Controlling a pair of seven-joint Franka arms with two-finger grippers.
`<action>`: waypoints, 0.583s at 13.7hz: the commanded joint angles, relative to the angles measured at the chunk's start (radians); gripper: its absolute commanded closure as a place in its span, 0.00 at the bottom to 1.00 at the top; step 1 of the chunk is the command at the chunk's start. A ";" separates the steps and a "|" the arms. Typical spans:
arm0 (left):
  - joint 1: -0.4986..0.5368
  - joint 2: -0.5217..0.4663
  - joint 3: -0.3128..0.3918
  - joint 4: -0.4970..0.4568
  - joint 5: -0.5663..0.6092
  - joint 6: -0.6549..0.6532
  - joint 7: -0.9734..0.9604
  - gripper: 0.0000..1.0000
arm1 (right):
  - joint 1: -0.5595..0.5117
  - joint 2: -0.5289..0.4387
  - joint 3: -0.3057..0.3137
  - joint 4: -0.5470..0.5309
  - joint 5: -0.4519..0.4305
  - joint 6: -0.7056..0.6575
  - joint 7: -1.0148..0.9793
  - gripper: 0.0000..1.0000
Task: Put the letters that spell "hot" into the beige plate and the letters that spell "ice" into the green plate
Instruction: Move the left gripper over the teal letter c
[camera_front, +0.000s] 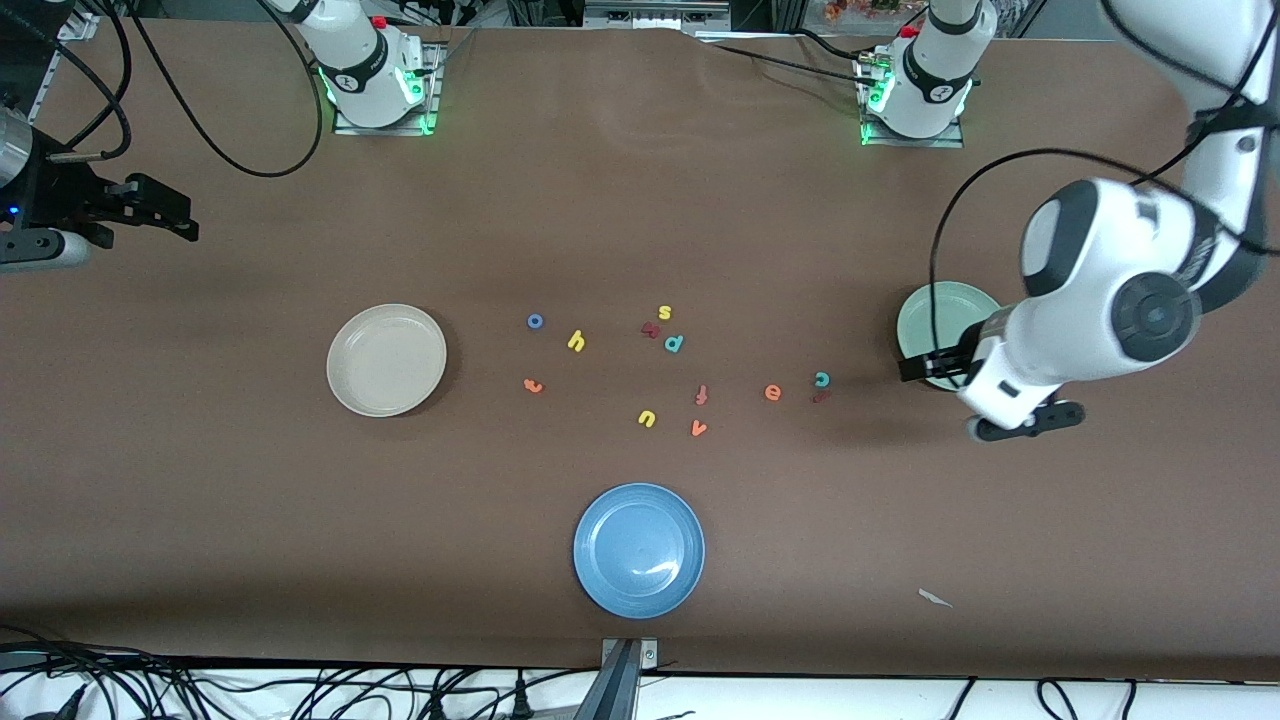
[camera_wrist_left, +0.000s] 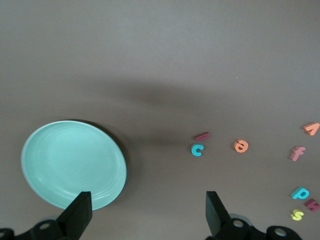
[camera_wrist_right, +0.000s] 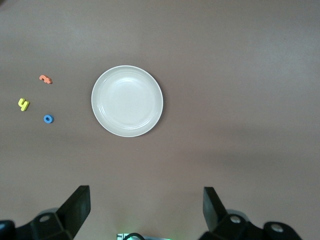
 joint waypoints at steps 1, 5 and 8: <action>-0.034 0.076 0.000 -0.012 0.020 0.098 -0.027 0.00 | 0.001 0.003 0.000 0.014 -0.005 -0.005 -0.021 0.00; -0.036 0.096 -0.017 -0.149 0.007 0.264 -0.054 0.00 | 0.001 0.003 0.000 0.014 -0.005 -0.005 -0.021 0.00; -0.037 0.173 -0.025 -0.152 -0.051 0.341 -0.062 0.01 | 0.001 0.003 0.000 0.014 -0.005 -0.005 -0.021 0.00</action>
